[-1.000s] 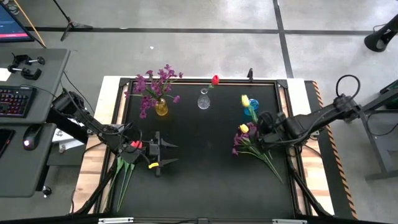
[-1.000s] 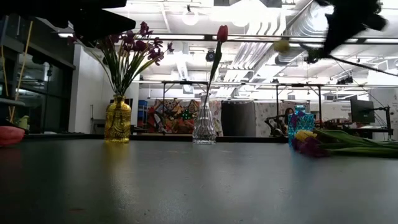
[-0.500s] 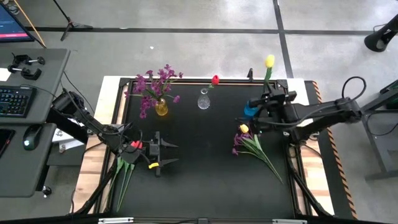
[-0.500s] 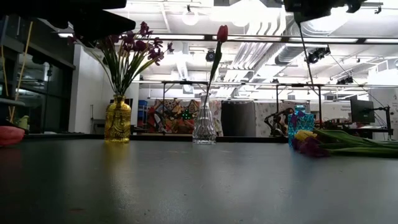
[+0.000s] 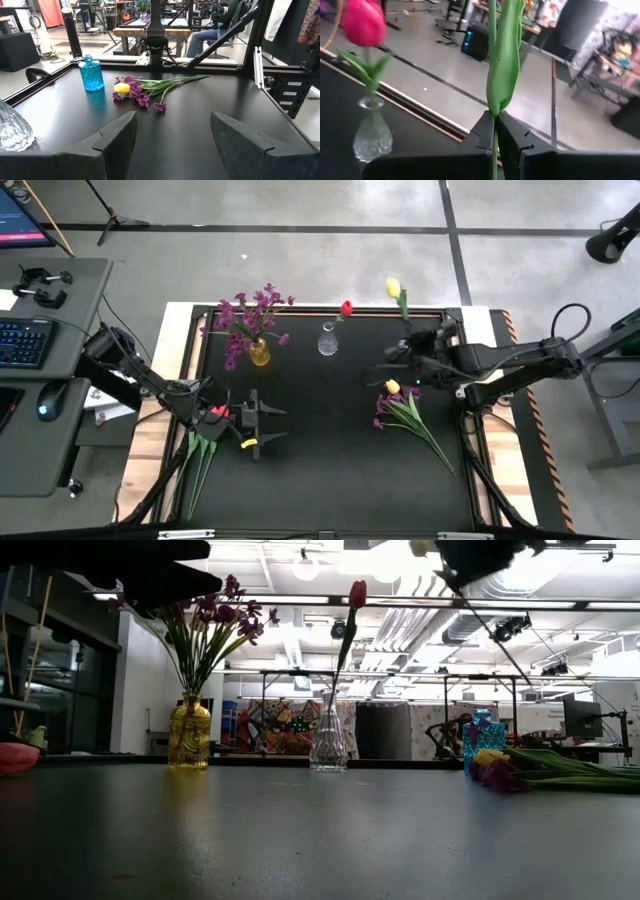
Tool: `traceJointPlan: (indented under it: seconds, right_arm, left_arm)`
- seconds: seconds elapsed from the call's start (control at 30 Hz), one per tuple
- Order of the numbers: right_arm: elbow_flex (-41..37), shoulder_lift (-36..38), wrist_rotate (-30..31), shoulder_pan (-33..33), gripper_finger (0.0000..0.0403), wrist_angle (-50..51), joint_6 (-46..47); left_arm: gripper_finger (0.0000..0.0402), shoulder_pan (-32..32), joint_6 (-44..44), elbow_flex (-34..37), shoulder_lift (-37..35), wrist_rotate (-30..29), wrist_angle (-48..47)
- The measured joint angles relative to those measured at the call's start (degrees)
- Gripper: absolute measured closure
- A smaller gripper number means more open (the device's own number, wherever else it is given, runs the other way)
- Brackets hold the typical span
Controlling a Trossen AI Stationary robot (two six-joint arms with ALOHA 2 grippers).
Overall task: Sort flowers into vase by color
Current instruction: Put the right yellow flower into the blue flower vase
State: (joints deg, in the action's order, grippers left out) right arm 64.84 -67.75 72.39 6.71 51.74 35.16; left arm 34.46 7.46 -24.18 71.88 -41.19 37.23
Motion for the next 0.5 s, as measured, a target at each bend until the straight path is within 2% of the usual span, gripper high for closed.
traceJointPlan:
  seconds: [0.13,0.33,0.4,0.5]
  right_arm:
    - [0.0,0.9,-4.4,-5.4,0.0403,-11.4,-15.5]
    - [-0.7,4.7,-19.8,-17.4,0.0403,-23.0,-28.6]
    - [-4.6,7.2,-25.1,-19.9,0.0403,-33.9,-33.2]
    - [-15.9,11.7,-33.1,-23.5,0.0403,-54.8,-38.2]
  left_arm:
    - [0.0161,0.0,1.0,0.0,0.0,0.0,-0.1]
    - [0.0161,0.5,1.0,0.0,0.0,0.1,-1.4]
    - [0.0161,0.5,1.0,0.0,0.0,0.1,-2.0]
    - [0.0161,0.5,1.0,0.0,0.0,0.1,-2.4]
